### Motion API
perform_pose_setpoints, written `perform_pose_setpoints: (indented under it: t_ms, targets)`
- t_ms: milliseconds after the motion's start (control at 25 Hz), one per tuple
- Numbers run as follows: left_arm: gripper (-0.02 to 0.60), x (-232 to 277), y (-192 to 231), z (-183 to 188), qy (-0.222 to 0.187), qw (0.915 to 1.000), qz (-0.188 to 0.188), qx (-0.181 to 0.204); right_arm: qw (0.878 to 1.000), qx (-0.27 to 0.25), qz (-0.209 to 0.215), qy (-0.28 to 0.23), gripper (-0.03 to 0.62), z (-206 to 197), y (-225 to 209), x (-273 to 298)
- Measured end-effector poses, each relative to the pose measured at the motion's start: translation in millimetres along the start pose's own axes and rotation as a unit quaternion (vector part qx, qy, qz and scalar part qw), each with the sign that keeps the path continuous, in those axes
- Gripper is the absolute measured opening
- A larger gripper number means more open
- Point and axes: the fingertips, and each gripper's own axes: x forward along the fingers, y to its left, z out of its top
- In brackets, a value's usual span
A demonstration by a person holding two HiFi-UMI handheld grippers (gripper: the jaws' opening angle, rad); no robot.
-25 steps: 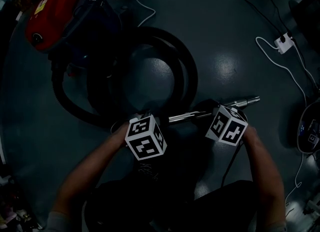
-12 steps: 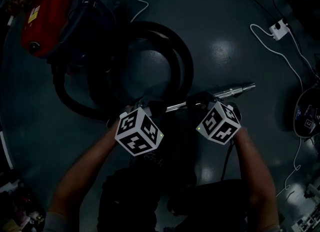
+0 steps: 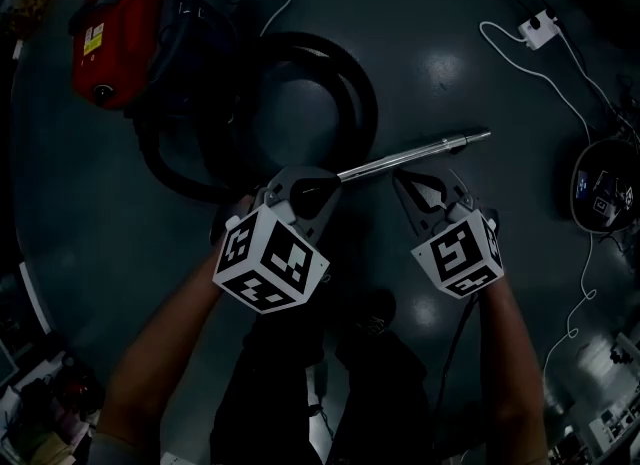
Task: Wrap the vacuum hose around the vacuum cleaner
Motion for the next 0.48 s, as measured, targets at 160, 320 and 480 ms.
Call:
perform_pose_setpoints:
  t_ms: [160,320,480]
  targets:
    - [0.008,-49.9,-17.4,47.6,-0.016,0.9999,-0.004,0.004,0.999,0.041,-0.012,-0.026,0.005,42.7,9.4,-65.1]
    - [0.008,-108.0,-43.3,102.5,-0.048,0.9987,-0.018,0.002,0.992,0.105,-0.04,-0.05,0.005,84.0,21.9,-143.2]
    - [0.008,-168.0,-68.3,160.9,-0.076,0.997,-0.013,0.003,0.984,0.147,-0.074,-0.074,0.005,124.0,31.7,-226.7]
